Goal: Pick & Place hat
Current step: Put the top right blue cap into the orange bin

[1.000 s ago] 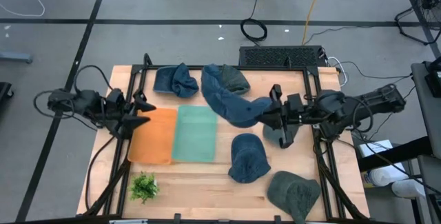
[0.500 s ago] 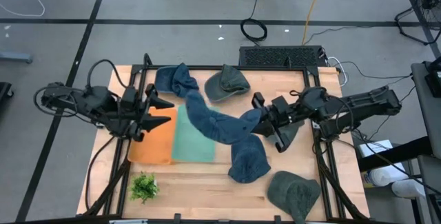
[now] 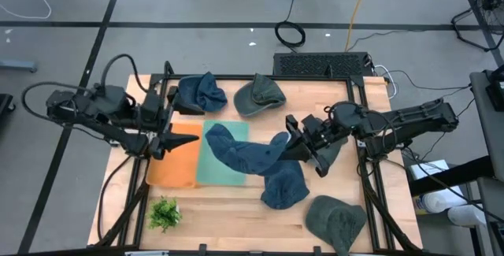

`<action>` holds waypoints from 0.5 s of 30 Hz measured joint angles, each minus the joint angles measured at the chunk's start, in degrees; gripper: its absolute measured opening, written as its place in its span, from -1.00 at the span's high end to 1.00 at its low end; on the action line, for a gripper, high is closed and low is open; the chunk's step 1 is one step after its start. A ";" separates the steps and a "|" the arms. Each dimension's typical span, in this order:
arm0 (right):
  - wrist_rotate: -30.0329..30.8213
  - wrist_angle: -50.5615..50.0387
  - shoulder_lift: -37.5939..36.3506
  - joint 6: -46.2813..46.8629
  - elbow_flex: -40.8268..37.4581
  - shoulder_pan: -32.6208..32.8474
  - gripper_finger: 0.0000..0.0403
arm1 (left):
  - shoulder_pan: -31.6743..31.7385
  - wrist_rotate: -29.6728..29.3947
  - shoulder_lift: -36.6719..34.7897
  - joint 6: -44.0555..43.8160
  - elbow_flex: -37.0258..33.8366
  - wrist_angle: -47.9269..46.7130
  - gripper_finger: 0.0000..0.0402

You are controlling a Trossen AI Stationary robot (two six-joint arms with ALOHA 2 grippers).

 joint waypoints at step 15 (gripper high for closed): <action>-2.24 -3.93 0.33 1.50 -0.01 -1.51 1.00 | 0.00 9.14 13.43 -0.59 13.00 -8.34 -0.59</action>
